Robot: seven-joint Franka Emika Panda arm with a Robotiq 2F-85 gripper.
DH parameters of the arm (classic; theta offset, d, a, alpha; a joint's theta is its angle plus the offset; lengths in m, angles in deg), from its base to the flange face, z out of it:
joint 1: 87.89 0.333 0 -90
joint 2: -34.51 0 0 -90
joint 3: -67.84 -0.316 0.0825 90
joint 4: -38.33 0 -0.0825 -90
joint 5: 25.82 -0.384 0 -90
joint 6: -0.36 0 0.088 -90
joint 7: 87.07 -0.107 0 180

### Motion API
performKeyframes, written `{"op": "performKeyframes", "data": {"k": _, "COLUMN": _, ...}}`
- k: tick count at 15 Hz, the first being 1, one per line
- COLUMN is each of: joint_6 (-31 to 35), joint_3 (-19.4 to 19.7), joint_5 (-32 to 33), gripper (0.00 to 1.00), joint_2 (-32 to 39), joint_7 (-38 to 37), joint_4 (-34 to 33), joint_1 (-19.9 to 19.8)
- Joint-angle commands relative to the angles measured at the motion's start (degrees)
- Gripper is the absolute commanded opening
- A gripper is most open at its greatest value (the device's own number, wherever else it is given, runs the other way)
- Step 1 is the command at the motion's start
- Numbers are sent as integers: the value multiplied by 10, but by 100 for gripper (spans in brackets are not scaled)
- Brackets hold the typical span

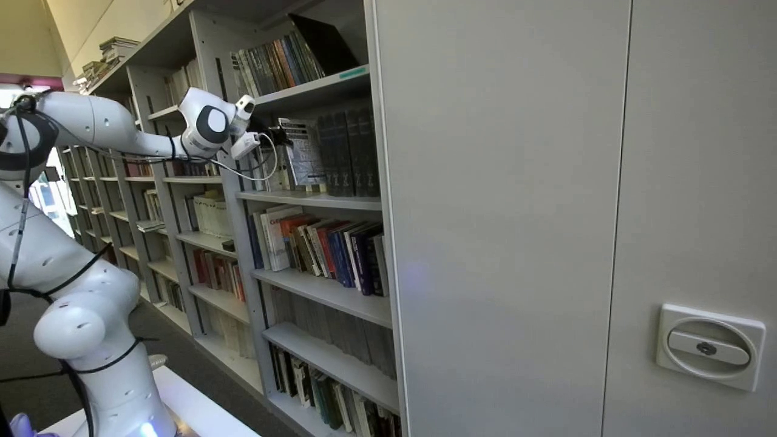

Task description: Put the thin white book that is with the grey books with the other thin white books

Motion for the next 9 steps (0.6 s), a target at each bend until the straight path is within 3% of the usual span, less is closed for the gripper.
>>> {"op": "performKeyframes", "data": {"k": 1, "joint_6": -19, "joint_3": 120, "joint_5": 35, "gripper": 2, "joint_2": -60, "joint_7": 9, "joint_4": 73, "joint_1": 131}}
{"op": "performKeyframes", "data": {"k": 5, "joint_6": -21, "joint_3": 199, "joint_5": 25, "gripper": 2, "joint_2": -93, "joint_7": 19, "joint_4": 117, "joint_1": 239}}
{"op": "performKeyframes", "data": {"k": 9, "joint_6": 6, "joint_3": 231, "joint_5": -3, "gripper": 2, "joint_2": -79, "joint_7": 23, "joint_4": 96, "joint_1": 324}}
